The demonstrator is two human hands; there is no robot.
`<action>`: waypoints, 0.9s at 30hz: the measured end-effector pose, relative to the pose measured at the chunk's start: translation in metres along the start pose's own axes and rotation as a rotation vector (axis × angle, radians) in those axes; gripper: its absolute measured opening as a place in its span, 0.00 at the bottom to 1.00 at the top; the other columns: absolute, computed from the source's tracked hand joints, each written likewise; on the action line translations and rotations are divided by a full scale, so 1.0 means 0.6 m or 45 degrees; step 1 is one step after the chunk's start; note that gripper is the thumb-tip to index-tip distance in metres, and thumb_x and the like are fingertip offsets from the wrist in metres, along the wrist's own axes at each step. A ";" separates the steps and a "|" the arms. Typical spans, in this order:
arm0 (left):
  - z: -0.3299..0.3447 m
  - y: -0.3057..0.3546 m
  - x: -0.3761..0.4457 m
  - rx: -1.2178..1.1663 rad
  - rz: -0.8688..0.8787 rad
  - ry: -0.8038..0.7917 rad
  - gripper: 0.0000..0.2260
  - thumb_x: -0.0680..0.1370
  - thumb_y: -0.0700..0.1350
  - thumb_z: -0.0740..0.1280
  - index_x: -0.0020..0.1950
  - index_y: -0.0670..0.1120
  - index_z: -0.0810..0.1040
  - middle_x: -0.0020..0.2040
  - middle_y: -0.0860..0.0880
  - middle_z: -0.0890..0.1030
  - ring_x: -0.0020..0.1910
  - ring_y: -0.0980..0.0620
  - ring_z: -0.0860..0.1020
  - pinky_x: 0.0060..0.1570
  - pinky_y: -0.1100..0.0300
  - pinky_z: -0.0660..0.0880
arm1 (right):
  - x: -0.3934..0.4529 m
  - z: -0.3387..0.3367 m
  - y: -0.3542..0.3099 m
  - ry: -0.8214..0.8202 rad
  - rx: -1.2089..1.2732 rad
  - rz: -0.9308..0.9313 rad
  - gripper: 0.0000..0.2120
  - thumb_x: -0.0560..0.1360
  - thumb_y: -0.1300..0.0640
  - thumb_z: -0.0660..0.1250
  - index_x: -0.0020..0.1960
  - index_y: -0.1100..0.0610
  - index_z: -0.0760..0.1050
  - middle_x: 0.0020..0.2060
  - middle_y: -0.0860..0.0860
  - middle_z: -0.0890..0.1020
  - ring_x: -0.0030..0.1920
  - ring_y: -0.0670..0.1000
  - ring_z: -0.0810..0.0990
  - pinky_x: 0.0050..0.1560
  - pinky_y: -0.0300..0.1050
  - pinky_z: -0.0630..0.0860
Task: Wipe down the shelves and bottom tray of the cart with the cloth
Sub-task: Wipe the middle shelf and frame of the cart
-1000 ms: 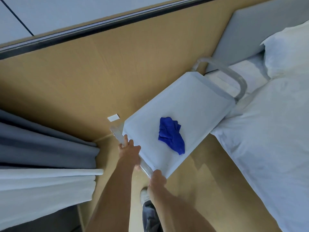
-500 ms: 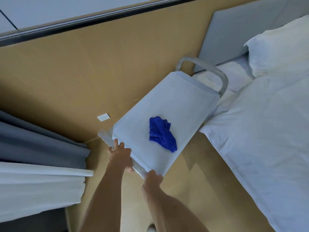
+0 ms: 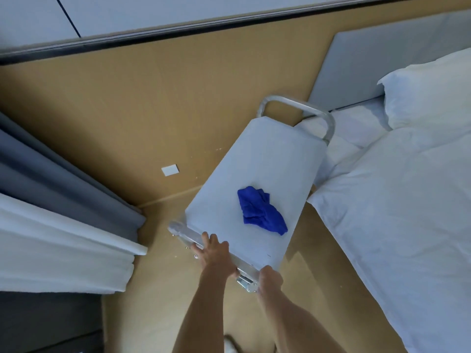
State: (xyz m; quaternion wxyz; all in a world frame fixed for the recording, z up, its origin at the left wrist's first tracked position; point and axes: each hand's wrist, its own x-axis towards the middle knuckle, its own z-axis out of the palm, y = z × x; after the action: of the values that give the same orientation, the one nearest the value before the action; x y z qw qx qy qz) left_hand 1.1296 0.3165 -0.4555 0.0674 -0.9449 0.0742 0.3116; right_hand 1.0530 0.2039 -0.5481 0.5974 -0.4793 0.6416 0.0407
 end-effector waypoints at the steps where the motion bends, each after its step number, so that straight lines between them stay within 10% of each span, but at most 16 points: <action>1: 0.013 0.016 -0.021 -0.038 -0.009 -0.013 0.31 0.62 0.64 0.72 0.62 0.55 0.73 0.62 0.49 0.66 0.70 0.44 0.55 0.62 0.39 0.58 | 0.017 -0.021 0.002 -0.038 -0.063 -0.011 0.22 0.66 0.58 0.61 0.53 0.73 0.75 0.38 0.57 0.75 0.44 0.66 0.78 0.46 0.54 0.74; 7: 0.060 0.130 -0.143 -0.317 0.049 -0.155 0.24 0.70 0.60 0.68 0.63 0.52 0.73 0.62 0.49 0.70 0.68 0.47 0.64 0.61 0.50 0.70 | 0.038 -0.201 -0.023 -0.069 -0.372 -0.098 0.09 0.73 0.56 0.61 0.36 0.58 0.71 0.31 0.53 0.73 0.35 0.56 0.73 0.43 0.51 0.72; 13: 0.045 0.137 -0.165 -0.619 0.108 -0.272 0.22 0.75 0.58 0.64 0.68 0.57 0.72 0.66 0.52 0.75 0.64 0.50 0.74 0.63 0.57 0.69 | 0.071 -0.272 -0.085 0.005 -0.763 -0.171 0.26 0.69 0.39 0.59 0.52 0.59 0.78 0.43 0.53 0.81 0.44 0.54 0.82 0.51 0.54 0.81; 17: 0.044 0.114 -0.141 -0.530 -0.100 -0.086 0.18 0.77 0.47 0.61 0.67 0.52 0.73 0.61 0.50 0.79 0.60 0.48 0.77 0.57 0.59 0.71 | 0.009 -0.247 -0.148 0.135 -1.613 -0.633 0.23 0.78 0.47 0.54 0.70 0.54 0.66 0.69 0.55 0.71 0.69 0.56 0.69 0.70 0.55 0.65; 27: 0.077 0.092 -0.129 -0.498 -0.155 -0.192 0.18 0.78 0.44 0.58 0.69 0.51 0.71 0.65 0.47 0.73 0.63 0.48 0.76 0.60 0.58 0.71 | -0.009 -0.180 -0.082 -0.283 -2.098 -0.943 0.15 0.80 0.52 0.57 0.65 0.53 0.72 0.62 0.52 0.75 0.63 0.53 0.71 0.69 0.51 0.61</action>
State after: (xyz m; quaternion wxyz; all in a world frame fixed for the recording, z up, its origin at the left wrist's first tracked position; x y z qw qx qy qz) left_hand 1.0315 0.2781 -0.4505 -0.0931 -0.9168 -0.0500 0.3852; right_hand 1.0061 0.1129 -0.4876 0.0991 -0.9234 0.1531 0.3378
